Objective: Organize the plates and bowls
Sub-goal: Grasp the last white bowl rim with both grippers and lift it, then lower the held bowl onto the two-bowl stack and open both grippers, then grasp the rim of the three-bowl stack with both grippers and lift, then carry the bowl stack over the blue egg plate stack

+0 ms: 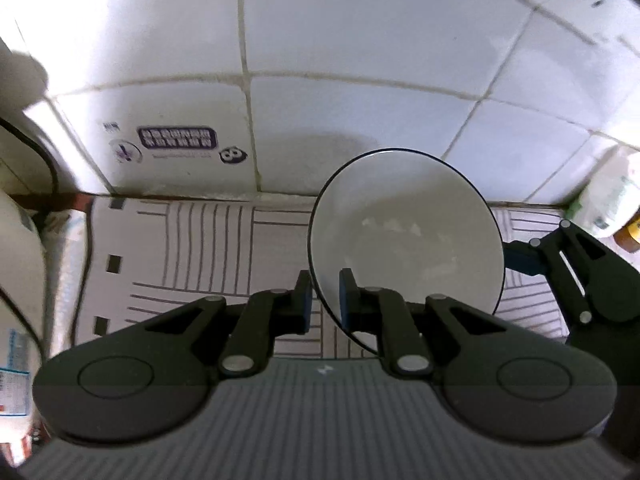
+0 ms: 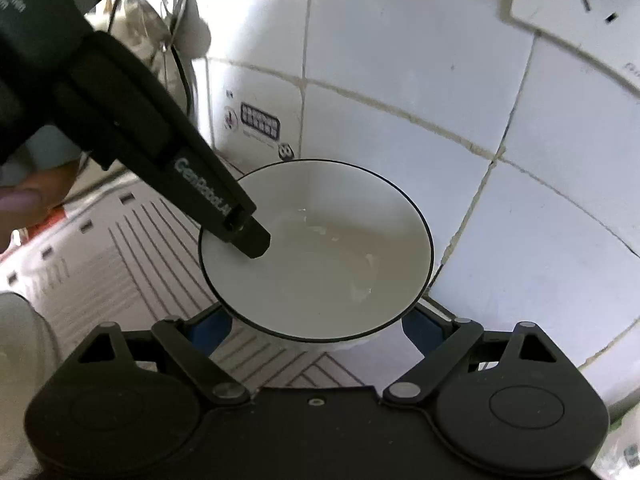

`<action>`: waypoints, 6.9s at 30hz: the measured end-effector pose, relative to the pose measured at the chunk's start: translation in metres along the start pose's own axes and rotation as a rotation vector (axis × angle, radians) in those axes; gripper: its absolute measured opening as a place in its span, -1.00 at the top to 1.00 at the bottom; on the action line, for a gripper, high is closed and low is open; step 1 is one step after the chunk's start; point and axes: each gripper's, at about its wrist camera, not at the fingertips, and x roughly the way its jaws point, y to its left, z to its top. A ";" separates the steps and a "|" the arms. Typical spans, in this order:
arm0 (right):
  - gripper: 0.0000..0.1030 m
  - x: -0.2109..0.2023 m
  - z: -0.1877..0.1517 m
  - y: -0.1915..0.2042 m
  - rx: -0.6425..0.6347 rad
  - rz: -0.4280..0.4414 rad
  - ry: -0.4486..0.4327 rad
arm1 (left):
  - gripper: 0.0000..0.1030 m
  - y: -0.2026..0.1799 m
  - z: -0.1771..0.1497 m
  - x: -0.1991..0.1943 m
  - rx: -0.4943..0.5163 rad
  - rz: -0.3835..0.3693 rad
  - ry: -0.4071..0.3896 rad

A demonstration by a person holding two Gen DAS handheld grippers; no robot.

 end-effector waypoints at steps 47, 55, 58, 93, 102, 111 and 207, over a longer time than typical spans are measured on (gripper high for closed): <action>-0.83 -0.145 -0.029 0.143 0.260 0.153 -0.052 | 0.73 0.040 -0.116 -0.126 0.219 -0.005 0.218; -0.83 -0.131 -0.034 0.145 0.270 0.146 -0.025 | 0.72 0.032 -0.117 -0.115 0.257 0.034 0.234; -0.82 -0.129 -0.033 0.148 0.250 0.128 -0.015 | 0.68 0.030 -0.117 -0.111 0.260 0.054 0.256; -0.82 -0.174 -0.056 0.163 0.265 0.012 -0.023 | 0.13 0.032 -0.123 -0.158 0.060 0.081 0.187; -0.82 -0.205 -0.063 0.148 0.232 0.063 -0.043 | 0.11 0.023 -0.148 -0.177 -0.039 0.068 0.175; -0.82 -0.221 -0.069 0.130 0.222 0.137 -0.036 | 0.10 0.023 -0.171 -0.195 -0.153 0.024 0.096; -1.00 -0.130 -0.096 0.173 0.287 -0.199 -0.281 | -0.07 -0.008 -0.158 -0.133 -0.053 -0.314 -0.118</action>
